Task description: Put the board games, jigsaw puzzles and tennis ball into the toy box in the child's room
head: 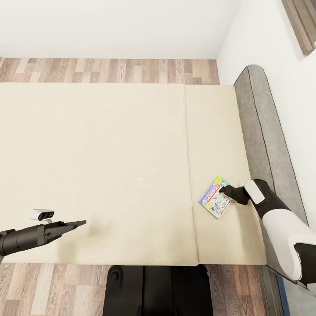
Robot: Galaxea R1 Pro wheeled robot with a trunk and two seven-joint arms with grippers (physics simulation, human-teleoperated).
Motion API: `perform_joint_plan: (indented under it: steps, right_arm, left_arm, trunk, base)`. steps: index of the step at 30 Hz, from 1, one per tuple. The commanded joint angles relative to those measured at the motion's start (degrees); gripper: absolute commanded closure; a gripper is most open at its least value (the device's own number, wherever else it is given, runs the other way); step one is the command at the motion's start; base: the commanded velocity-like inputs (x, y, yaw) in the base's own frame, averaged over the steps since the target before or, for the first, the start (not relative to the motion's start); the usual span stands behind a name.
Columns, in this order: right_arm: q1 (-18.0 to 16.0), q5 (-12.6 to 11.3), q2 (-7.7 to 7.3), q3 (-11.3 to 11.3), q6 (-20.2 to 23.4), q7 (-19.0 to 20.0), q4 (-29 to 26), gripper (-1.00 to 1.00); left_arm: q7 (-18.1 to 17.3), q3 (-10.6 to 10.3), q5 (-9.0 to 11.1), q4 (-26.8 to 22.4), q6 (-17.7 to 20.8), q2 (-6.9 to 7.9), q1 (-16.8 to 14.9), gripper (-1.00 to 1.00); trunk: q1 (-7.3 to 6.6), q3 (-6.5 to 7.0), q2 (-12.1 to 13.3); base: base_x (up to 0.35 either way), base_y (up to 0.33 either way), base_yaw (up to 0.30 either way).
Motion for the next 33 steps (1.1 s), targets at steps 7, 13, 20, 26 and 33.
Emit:
perform_joint_plan:
  steps: [7,13,20,26,33]
  right_arm:
    - [0.07,-0.46,1.90,-0.38,-2.41,-0.07,0.68,-1.00]
    - [0.07,-0.48,2.09,-0.37,-2.36,-0.07,0.68,-1.00]
    - [0.07,-0.53,1.88,-0.33,-2.33,-0.07,0.68,-1.00]
    - [0.07,-0.54,1.72,-0.31,-2.32,-0.04,0.68,-1.00]
    - [0.07,-0.57,1.56,-0.37,-2.27,0.04,0.68,-1.00]
  left_arm:
    - [-0.22,-0.05,-0.04,0.02,0.60,-0.02,-0.05,-1.00]
    - [-0.22,-0.05,-0.04,0.02,0.60,-0.02,-0.05,-1.00]
    - [-0.22,-0.05,-0.04,0.02,0.60,-0.02,-0.05,-1.00]
    - [-0.22,-0.05,-0.04,0.02,0.60,-0.02,-0.05,-1.00]
    - [-0.22,-0.05,-0.04,0.02,0.60,0.01,-0.05,-1.00]
  trunk:
    - [0.10,0.22,-0.02]
    - [0.10,0.65,-0.02]
    - [0.10,0.78,-0.02]
    - [0.10,0.95,-0.02]
    - [0.10,1.10,-0.02]
  base:
    - [0.000,0.000,-0.025]
    - [0.000,0.000,-0.057]
    - [0.000,0.000,-0.016]
    - [0.000,0.000,-0.069]
    - [0.000,0.000,-0.054]
